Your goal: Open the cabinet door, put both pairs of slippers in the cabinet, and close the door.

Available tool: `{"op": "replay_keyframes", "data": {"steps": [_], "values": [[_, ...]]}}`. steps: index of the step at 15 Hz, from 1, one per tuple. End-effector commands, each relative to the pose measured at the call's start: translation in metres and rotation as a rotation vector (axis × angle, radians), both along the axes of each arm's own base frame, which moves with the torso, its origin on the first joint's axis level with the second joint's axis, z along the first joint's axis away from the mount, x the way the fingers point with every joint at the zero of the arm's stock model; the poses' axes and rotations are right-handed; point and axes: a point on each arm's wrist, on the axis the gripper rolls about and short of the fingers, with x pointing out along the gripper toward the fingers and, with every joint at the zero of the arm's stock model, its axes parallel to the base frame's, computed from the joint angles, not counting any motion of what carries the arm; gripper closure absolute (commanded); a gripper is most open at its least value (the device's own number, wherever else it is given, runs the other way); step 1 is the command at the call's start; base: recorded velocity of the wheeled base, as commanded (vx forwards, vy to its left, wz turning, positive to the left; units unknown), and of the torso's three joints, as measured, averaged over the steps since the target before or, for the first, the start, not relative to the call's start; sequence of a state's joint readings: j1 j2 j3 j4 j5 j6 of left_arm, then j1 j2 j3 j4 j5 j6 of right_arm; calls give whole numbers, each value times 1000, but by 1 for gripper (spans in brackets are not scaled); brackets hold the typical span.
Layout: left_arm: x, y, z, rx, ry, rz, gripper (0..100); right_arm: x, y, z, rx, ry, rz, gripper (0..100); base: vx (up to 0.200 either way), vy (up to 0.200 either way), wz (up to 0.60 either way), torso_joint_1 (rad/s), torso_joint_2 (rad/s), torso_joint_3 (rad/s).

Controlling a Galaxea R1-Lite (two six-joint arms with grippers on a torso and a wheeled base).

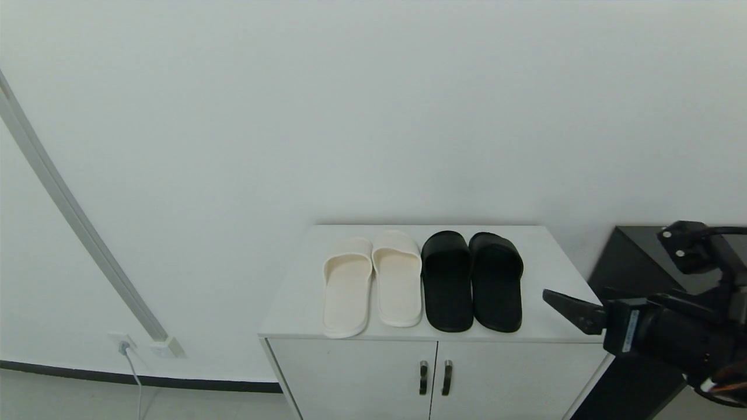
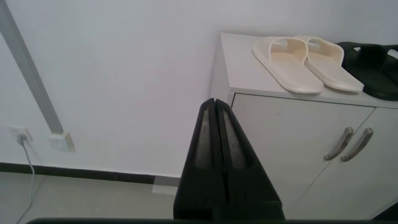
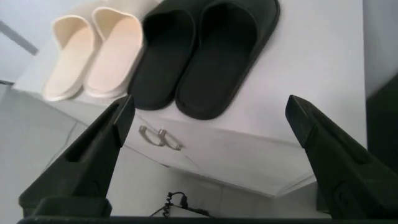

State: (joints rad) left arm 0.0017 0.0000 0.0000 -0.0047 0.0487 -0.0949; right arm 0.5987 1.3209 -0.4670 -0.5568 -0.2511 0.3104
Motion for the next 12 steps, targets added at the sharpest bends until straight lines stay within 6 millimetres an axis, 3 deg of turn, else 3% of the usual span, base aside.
{"op": "replay_keyframes", "data": {"steps": [1, 7, 12], "values": [[0, 0, 0, 0, 2, 0, 100, 23, 23, -13, -45, 43, -16, 0, 0, 0, 0, 0, 0, 0], [0, 0, 0, 0, 2, 0, 100, 29, 76, -15, -117, 2, -68, 0, 0, 0, 0, 0, 0, 0], [0, 0, 0, 0, 2, 0, 100, 63, 111, -35, -161, -21, -187, 0, 0, 0, 0, 0, 0, 0]]}}
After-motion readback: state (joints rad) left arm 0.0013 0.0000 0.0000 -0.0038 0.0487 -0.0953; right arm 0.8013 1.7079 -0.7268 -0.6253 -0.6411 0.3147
